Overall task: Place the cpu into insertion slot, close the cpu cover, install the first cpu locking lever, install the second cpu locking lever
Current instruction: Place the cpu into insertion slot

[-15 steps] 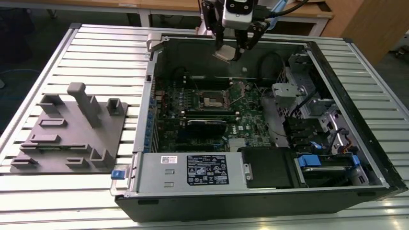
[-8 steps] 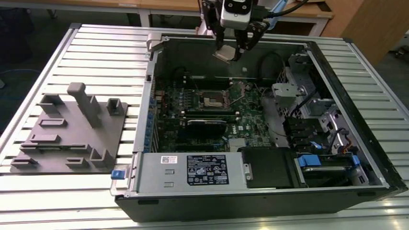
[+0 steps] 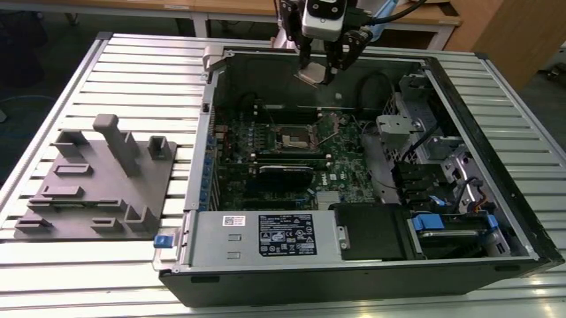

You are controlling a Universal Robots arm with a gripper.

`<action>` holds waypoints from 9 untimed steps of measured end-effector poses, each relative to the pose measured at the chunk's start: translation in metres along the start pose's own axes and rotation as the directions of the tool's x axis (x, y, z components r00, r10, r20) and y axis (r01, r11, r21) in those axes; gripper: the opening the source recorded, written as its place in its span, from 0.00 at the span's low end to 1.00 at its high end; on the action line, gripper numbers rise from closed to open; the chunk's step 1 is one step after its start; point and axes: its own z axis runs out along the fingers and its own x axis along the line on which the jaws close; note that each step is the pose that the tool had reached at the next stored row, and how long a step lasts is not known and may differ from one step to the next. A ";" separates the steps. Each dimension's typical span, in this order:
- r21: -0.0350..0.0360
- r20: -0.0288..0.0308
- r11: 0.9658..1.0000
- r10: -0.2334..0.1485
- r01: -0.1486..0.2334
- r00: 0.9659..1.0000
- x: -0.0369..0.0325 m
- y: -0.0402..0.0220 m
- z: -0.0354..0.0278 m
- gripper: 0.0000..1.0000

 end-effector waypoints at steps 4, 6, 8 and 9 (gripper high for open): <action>0.000 0.002 1.000 0.022 -0.022 1.000 0.0000 0.0000 0.0000 0.54; -0.001 0.003 0.999 0.033 -0.033 0.999 0.0000 0.0000 0.0000 0.54; -0.001 0.004 0.999 0.044 -0.044 0.999 0.0000 0.0000 0.0001 0.54; -0.001 0.004 0.999 0.049 -0.049 0.999 0.0000 0.0000 0.0001 0.54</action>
